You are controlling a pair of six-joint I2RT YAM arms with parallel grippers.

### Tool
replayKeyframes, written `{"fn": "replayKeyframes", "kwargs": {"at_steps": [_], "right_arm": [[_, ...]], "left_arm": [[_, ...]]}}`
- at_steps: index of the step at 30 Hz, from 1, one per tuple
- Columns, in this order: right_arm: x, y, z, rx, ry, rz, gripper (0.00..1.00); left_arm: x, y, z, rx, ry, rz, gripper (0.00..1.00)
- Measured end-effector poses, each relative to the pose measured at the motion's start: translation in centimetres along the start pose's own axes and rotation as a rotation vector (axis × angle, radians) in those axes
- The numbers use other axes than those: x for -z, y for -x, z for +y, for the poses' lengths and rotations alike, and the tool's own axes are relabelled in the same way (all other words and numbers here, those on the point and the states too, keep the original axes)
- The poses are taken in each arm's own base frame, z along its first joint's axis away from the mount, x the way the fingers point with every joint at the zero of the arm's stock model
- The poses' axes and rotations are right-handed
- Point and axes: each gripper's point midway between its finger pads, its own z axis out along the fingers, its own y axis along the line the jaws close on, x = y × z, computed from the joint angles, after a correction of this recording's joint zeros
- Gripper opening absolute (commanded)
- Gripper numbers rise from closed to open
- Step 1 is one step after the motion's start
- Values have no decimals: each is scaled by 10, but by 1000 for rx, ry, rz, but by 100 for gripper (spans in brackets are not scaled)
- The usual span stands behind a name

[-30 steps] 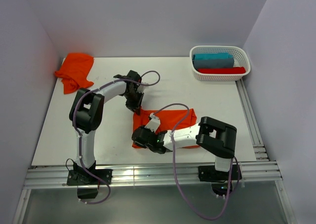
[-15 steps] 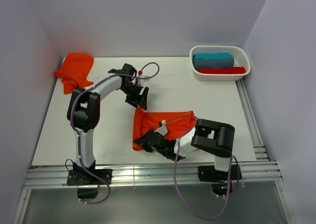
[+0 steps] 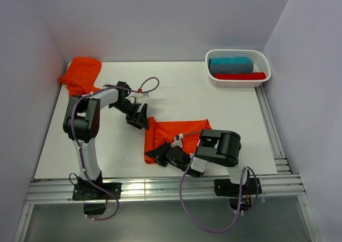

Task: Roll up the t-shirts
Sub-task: Roll the tshirt

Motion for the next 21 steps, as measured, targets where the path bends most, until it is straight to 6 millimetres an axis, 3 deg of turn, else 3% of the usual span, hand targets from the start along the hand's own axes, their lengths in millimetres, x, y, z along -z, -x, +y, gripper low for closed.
{"fn": "replayKeyframes", "kwargs": {"at_steps": [8,11,12,15,21], "right_arm": [[0,0,0,4,0,3,15],[0,0,-1,6,-6,2,19],[0,0,-1,7,-10,1,20],[-1,1,0,24,-41,-4,29],[-5,0,11,89,-104,-22,54]], "left_arm": [[-18,-12,-11,60,-78,-3,62],[-23,-9,-8,97,-40,-7,41],[-24,-8,-6,109,-21,-8,28],[-30,-8,-2,139,61,11,10],[-34,-4,-4,147,171,38,1]]}}
